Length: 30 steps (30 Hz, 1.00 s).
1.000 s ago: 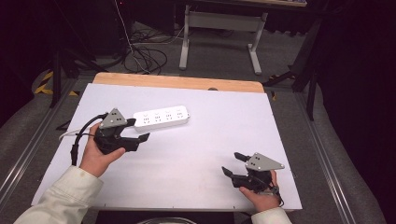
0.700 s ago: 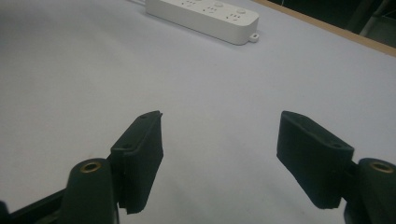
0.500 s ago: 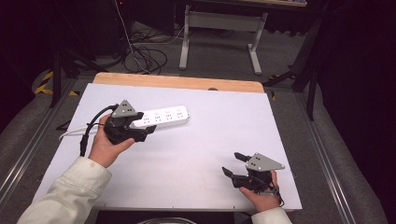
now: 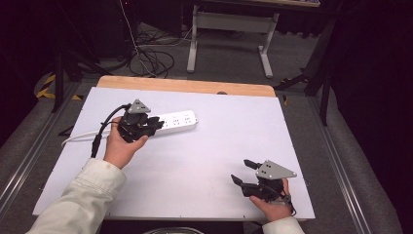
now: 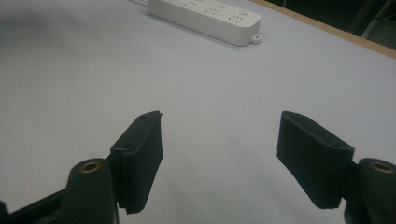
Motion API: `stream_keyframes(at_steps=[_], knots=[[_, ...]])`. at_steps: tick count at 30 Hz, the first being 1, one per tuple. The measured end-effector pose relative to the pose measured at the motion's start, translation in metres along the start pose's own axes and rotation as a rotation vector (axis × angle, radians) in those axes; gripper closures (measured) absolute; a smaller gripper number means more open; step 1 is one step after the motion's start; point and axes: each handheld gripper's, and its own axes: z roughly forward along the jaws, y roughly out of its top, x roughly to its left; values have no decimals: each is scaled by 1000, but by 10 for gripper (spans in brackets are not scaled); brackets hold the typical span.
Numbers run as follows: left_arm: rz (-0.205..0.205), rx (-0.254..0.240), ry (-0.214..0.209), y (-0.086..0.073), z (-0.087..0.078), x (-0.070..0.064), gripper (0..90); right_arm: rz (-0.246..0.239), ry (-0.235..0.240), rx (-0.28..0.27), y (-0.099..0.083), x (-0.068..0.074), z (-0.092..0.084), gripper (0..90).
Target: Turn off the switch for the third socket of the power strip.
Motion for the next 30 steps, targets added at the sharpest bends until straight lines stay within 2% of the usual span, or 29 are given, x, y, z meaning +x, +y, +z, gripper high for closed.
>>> stream_keyframes(at_steps=[1, 2, 3, 5, 7, 10, 13, 16, 19, 21, 22, 25, 28, 30], knots=[[-22, -4, 4, 0, 2, 2, 769, 0, 0, 0, 0, 0, 0, 316], [-27, -8, 13, 1, 5, 4, 796, -1, 1, 0, 0, 0, 0, 316], [-49, -18, 9, 1, 7, 4, 852, -3, 0, 1, 0, 0, 0, 312], [-60, -37, 8, 2, 12, 7, 880, -6, 5, -1, 0, 0, 0, 309], [-86, -56, -1, 2, 17, 9, 898, -3, 7, 0, 0, 0, 0, 309], [-97, -93, 6, 1, 26, 13, 899, -4, 11, -1, 0, 0, 0, 309], [-115, -101, -6, 0, 35, 15, 899, -8, 14, -3, -1, 0, 1, 309], [-116, -109, -2, 0, 40, 17, 899, -6, 18, -5, -1, 0, 1, 309], [-109, -141, 30, -1, 50, 20, 899, -2, 18, -5, -1, 0, 1, 308], [-109, -150, 33, -2, 53, 21, 899, 0, 18, -5, -1, 0, 0, 308], [-124, -166, 28, -2, 59, 22, 899, 0, 17, -4, -1, 0, 0, 308], [-120, -172, 34, -3, 64, 24, 899, 0, 16, -4, -1, 0, 1, 308], [-98, -168, 72, -5, 74, 24, 899, 0, 15, -2, -1, 0, 1, 308], [-96, -170, 79, -5, 77, 24, 899, 5, 15, 1, -1, 0, 1, 308]])
